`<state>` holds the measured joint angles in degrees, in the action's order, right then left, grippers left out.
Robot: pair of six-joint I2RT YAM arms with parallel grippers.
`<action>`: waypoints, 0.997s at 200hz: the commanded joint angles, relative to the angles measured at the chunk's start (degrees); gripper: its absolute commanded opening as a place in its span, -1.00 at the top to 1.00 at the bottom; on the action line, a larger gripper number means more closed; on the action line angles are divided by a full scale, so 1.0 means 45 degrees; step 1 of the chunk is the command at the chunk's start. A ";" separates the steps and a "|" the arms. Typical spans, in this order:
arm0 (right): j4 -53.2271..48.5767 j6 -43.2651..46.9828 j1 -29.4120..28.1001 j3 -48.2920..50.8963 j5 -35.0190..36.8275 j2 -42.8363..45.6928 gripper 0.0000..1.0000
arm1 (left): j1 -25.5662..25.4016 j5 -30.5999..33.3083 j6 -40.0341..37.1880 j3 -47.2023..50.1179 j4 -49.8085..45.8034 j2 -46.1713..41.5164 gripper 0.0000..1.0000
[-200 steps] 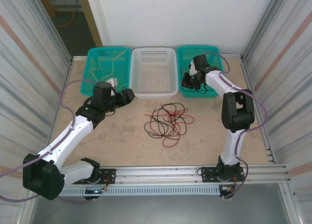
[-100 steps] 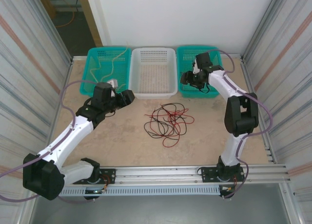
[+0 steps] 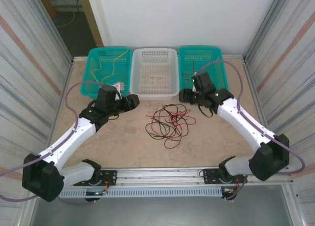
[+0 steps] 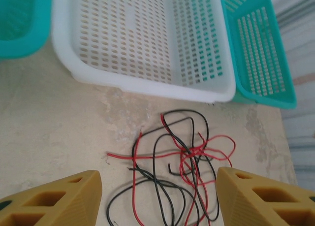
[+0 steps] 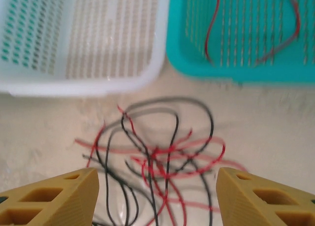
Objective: Untangle the cables
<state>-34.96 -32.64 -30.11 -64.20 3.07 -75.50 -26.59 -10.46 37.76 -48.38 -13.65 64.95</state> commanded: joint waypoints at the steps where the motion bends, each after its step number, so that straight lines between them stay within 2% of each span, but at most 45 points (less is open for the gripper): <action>1: 0.0280 -0.2477 -0.0651 0.1426 0.0684 0.0352 -0.28 | -0.0459 -0.0176 -0.0782 -0.0278 -0.0011 0.0203 -0.25; 34: 0.0827 -0.4561 -0.0662 0.2212 0.1164 0.0054 -0.41 | -0.0819 -0.0251 -0.1011 -0.0491 -0.0023 0.0391 -0.25; 44: 0.1108 -0.4894 -0.0377 0.2217 0.0772 -0.0349 -0.42 | -0.0864 -0.0249 -0.1059 -0.0603 -0.0086 0.0401 -0.24; 80: 0.2343 -0.5689 0.0404 0.2217 -0.0279 -0.1937 -0.30 | -0.0983 -0.0165 -0.1260 -0.0736 -0.0287 0.0163 -0.24; 110: 0.2910 -0.6313 0.0559 0.2316 -0.0819 -0.2817 -0.20 | -0.1025 -0.0181 -0.1416 -0.0714 -0.0404 -0.0111 -0.25; 119: 0.2998 -0.6300 0.0538 0.2281 -0.0780 -0.3024 -0.14 | -0.1043 -0.0191 -0.1461 -0.0714 -0.0404 -0.0149 -0.25; 132: 0.2977 -0.6146 0.0533 0.2184 -0.0674 -0.3224 0.06 | -0.1046 -0.0202 -0.1492 -0.0781 -0.0404 -0.0127 -0.25; 169: 0.2902 -0.5157 0.0320 0.2002 -0.0576 -0.2462 0.94 | -0.1313 -0.0904 -0.1678 -0.1209 -0.0017 0.0213 -0.25; 174: 0.2710 -0.4872 0.0132 0.1861 -0.0310 -0.2179 1.00 | -0.1434 -0.1010 -0.1835 -0.1295 0.0063 0.0277 -0.25; 199: 0.2187 -0.2712 -0.1109 0.1065 0.0389 -0.0721 1.00 | -0.2194 -0.1461 -0.2592 -0.1955 0.0274 0.0793 -0.25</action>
<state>-22.92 -54.43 -30.41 -54.57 1.52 -86.13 -33.58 -13.74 30.68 -53.12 -14.70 66.65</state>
